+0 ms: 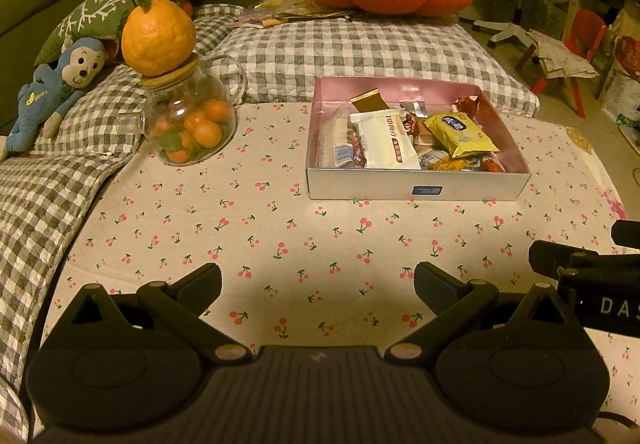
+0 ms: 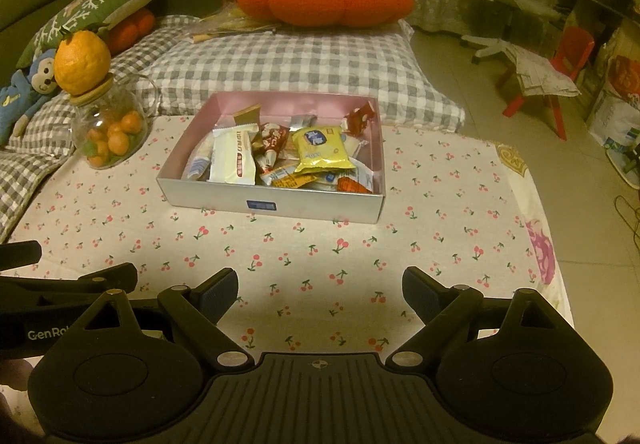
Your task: Organize snacks
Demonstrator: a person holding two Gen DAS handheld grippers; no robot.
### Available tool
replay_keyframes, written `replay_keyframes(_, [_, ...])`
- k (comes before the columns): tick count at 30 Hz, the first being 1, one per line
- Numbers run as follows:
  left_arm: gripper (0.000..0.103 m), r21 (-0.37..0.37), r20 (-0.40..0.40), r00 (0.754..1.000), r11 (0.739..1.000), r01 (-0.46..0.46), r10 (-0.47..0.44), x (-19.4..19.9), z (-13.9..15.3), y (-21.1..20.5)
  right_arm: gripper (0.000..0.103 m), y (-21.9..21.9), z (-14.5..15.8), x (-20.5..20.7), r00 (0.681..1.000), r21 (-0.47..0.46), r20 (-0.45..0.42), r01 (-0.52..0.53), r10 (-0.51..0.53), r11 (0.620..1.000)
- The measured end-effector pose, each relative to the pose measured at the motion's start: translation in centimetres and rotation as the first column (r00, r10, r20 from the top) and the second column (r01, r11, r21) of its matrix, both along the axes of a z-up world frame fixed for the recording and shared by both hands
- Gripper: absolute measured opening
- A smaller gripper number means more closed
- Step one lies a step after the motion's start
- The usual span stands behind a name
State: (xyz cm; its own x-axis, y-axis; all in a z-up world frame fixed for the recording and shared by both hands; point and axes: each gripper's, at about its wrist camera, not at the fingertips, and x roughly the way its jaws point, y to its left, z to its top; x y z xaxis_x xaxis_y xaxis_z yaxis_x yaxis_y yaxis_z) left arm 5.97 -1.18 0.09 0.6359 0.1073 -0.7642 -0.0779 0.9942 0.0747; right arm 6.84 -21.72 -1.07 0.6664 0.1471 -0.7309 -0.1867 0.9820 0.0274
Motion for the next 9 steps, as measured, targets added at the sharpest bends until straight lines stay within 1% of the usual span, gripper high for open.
replay_keyframes(9, [0.103,0.003,0.000,1.000,1.000,0.006,-0.006,-0.09,-0.06,0.05,0.091,0.05,-0.08,-0.08,1.000,-0.002,-0.001,-0.005,0.005,1.000])
